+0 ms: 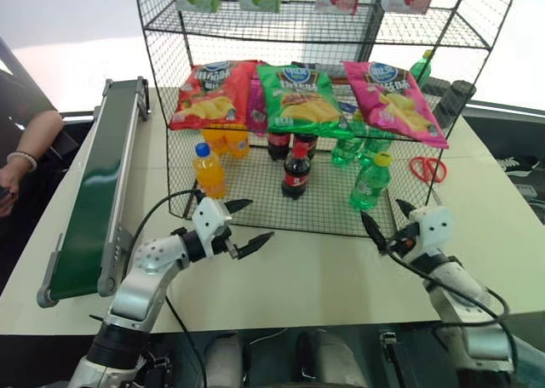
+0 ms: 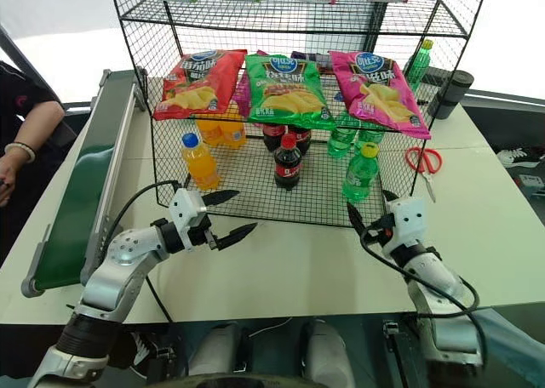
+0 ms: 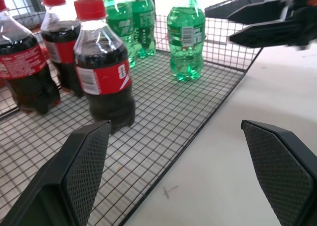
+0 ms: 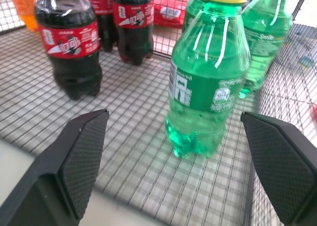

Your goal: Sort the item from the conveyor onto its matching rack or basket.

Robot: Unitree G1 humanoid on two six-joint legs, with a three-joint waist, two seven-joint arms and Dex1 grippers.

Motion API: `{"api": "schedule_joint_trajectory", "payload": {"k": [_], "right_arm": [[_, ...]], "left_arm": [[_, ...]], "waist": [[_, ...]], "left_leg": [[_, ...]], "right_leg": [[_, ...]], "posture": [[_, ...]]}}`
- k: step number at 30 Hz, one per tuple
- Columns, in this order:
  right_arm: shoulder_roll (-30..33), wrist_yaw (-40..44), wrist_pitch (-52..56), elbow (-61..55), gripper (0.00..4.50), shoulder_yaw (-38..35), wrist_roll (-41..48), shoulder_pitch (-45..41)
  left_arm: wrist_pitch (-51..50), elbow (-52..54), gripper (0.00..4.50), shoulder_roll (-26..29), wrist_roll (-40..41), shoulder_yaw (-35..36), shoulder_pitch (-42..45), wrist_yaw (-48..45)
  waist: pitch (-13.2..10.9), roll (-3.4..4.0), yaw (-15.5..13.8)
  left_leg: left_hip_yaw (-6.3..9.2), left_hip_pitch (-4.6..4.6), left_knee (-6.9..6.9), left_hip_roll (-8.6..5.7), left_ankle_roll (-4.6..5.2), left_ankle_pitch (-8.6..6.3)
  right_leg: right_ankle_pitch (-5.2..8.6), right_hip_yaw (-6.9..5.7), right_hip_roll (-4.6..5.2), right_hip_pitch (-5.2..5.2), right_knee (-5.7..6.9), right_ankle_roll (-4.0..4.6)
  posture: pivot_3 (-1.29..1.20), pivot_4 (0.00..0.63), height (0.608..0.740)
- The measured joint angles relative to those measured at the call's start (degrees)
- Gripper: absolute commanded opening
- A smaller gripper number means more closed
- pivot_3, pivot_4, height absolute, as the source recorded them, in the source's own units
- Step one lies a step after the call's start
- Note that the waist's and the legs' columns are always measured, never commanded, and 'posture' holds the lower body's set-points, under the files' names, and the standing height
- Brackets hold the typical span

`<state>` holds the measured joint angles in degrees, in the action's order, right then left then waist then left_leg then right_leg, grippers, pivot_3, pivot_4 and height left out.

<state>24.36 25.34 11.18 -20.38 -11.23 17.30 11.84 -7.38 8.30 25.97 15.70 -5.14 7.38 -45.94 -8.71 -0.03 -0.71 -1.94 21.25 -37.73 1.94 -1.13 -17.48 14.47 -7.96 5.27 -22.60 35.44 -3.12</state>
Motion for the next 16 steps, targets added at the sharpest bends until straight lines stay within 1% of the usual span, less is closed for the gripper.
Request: {"api": "schedule_joint_trajectory", "payload": {"k": [2, 7, 10, 16], "right_arm": [[1.58, 1.34, 1.48, -3.95, 4.44, -1.40, 1.86, 3.05], [5.50, 5.28, 3.52, -9.50, 4.44, -5.92, 4.97, 8.94], [6.41, 6.71, 3.77, -10.02, 4.44, -7.69, 6.02, 10.11], [7.42, 8.06, 4.42, -9.96, 4.44, -8.96, 6.51, 9.27]], "left_arm": [[-0.06, -0.84, 4.50, 1.35, 0.00, 1.82, -0.55, 0.09], [-1.21, -2.58, 4.50, 4.30, 0.14, 5.68, -2.20, 0.08], [-1.50, -3.21, 4.50, 5.26, 0.40, 6.91, -2.94, -0.06], [-1.67, -3.19, 4.50, 5.42, 0.77, 7.13, -4.66, -0.20]], "waist": [[0.00, 0.01, -0.03], [0.03, -0.06, -0.12], [0.03, -0.07, -0.12], [0.03, -0.07, -0.11]], "left_leg": [[0.00, 0.01, -0.01, 0.01, 0.00, 0.00], [0.01, 0.03, -0.04, 0.00, 0.00, 0.00], [0.01, 0.04, -0.04, 0.00, 0.00, 0.00], [0.01, 0.05, -0.04, 0.00, 0.00, -0.01]], "right_leg": [[0.00, 0.01, -0.01, 0.00, -0.01, 0.00], [0.01, 0.00, 0.00, 0.01, -0.08, 0.00], [0.01, 0.00, 0.01, 0.01, -0.11, 0.00], [0.01, 0.00, 0.03, -0.01, -0.11, 0.00]], "posture": [[0.00, 0.150, 0.735], [0.00, 0.150, 0.735], [0.00, 0.150, 0.735], [0.00, 0.150, 0.735]]}}
